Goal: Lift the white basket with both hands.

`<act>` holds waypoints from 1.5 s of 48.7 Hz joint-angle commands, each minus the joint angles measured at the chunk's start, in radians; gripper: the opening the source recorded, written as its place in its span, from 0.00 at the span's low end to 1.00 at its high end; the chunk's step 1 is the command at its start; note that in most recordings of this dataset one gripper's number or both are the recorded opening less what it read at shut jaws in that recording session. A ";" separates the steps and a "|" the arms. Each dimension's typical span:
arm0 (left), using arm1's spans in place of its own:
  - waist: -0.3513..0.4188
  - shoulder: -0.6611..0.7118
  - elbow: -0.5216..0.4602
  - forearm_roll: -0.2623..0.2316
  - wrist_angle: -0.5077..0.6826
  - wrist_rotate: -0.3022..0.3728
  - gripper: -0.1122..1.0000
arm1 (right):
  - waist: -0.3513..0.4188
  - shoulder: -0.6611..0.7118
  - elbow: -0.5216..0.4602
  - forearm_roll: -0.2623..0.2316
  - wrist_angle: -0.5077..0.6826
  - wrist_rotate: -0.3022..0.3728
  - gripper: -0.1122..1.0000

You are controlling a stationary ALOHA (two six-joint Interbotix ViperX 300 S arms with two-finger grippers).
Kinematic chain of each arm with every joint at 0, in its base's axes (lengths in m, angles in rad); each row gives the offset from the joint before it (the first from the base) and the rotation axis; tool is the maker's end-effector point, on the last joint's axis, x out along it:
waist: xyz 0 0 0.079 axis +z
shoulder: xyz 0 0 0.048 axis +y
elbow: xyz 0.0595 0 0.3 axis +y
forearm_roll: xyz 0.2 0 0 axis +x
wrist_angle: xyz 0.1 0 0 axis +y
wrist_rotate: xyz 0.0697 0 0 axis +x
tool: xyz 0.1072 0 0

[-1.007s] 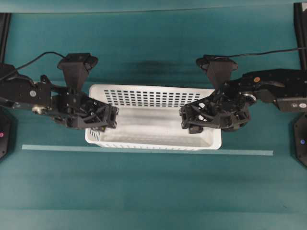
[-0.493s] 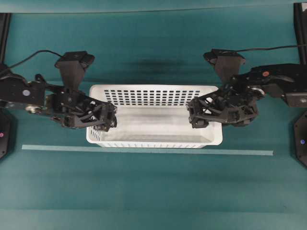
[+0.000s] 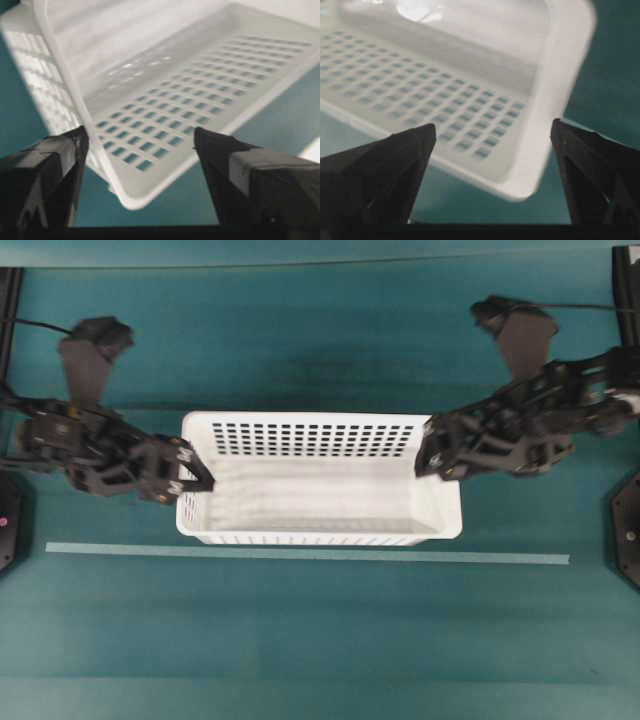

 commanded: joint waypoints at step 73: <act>-0.126 -0.606 0.028 0.005 -0.060 0.842 0.85 | 0.106 -0.571 0.167 -0.025 -0.514 -0.842 0.95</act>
